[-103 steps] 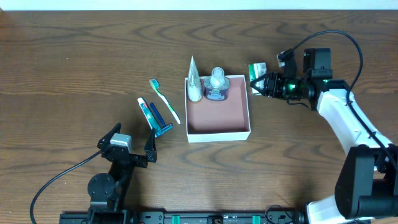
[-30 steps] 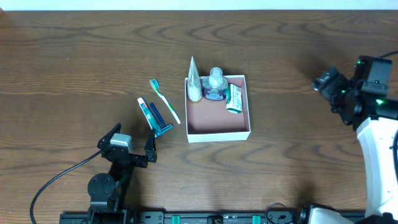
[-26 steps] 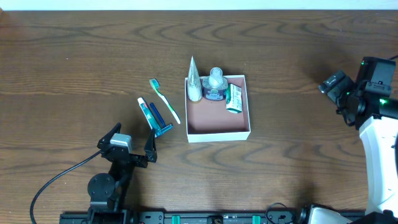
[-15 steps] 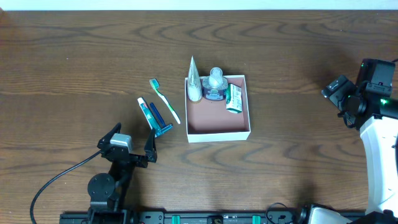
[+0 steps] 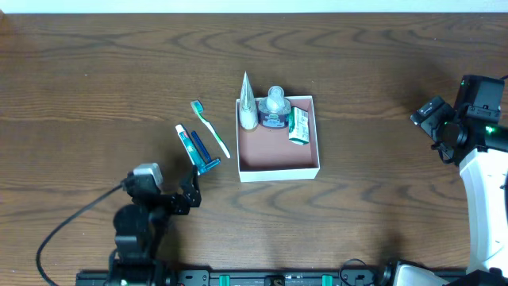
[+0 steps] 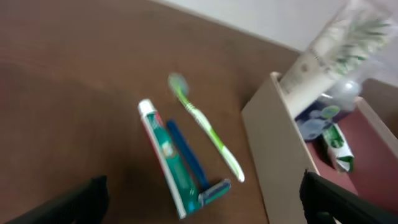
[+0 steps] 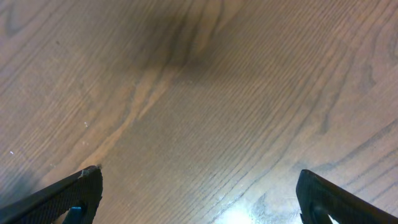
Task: Pack container
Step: 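Reach left gripper over the Colgate toothpaste tube and lower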
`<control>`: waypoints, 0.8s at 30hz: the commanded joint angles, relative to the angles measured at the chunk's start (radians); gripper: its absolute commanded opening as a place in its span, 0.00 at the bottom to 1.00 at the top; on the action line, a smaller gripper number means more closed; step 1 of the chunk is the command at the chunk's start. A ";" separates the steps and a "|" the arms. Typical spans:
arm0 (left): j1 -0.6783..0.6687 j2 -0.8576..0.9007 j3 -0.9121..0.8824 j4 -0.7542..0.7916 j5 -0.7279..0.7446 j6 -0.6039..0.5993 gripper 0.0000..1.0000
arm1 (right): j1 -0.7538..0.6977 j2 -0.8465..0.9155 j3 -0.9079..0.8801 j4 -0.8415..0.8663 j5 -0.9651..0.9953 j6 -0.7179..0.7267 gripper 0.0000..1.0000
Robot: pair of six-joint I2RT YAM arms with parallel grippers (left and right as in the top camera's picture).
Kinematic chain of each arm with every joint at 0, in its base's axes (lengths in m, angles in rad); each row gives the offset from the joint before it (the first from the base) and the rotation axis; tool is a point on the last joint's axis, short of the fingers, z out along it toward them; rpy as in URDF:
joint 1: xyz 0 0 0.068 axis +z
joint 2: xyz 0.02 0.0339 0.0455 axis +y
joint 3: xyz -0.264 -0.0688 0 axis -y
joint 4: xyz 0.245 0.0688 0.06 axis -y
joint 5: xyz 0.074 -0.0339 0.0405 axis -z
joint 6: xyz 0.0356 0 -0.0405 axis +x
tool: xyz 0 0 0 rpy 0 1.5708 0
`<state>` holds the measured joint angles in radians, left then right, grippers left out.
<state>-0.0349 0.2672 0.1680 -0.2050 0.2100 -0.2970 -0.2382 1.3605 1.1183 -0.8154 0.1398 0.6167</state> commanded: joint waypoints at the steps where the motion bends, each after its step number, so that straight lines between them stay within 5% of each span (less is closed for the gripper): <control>1: 0.020 0.160 0.160 -0.035 -0.016 -0.048 0.98 | -0.005 0.005 0.012 -0.001 0.021 -0.012 0.99; 11: 0.025 0.753 0.625 -0.327 -0.016 0.151 0.98 | -0.005 0.005 0.012 -0.001 0.021 -0.012 0.99; 24: 0.026 1.055 0.655 -0.333 0.049 0.151 0.98 | -0.005 0.005 0.012 -0.001 0.021 -0.012 0.99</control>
<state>-0.0147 1.3087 0.8139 -0.5465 0.2260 -0.1623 -0.2382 1.3613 1.1183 -0.8154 0.1474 0.6167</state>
